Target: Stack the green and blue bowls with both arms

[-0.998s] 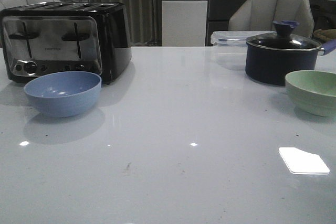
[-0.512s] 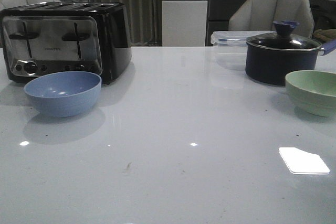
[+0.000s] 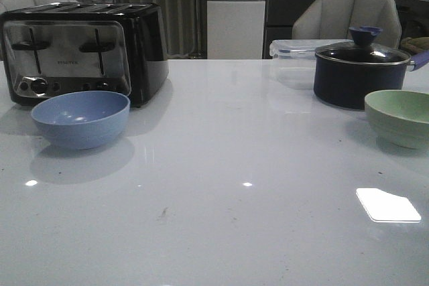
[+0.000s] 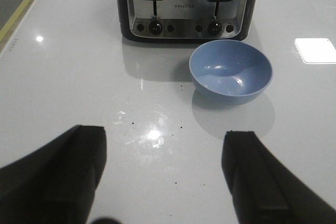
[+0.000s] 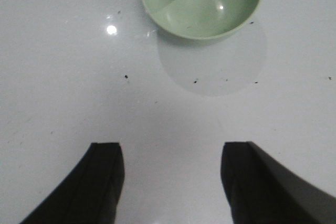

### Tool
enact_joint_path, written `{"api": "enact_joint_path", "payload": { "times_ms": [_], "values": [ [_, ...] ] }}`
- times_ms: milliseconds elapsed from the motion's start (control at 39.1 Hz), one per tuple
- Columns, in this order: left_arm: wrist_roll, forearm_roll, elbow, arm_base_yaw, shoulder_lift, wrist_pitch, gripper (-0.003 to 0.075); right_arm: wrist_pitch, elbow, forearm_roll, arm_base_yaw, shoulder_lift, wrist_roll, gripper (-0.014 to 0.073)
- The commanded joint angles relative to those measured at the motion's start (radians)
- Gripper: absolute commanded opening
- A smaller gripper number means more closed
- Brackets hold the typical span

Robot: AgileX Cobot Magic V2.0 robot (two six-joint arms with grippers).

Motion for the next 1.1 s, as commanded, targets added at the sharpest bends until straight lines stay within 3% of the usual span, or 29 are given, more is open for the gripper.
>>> {"api": "enact_joint_path", "payload": {
  "times_ms": [0, 205, 588, 1074],
  "values": [
    [-0.008, -0.007, -0.031, -0.006, 0.011, -0.079, 0.0528, -0.023, -0.115, 0.003, -0.061, 0.079, 0.009, 0.0517],
    [-0.008, -0.007, -0.031, -0.006, 0.011, -0.079, 0.0528, 0.086, -0.311, 0.006, -0.138, 0.289, 0.009, 0.0517],
    [-0.008, -0.007, -0.031, -0.006, 0.011, -0.079, 0.0528, 0.158, -0.65, 0.007, -0.149, 0.688, -0.006, 0.0517],
    [-0.008, -0.007, -0.031, -0.006, 0.011, -0.079, 0.0528, 0.106, -0.82, -0.074, -0.149, 0.951, -0.007, 0.0514]
  ]
}}
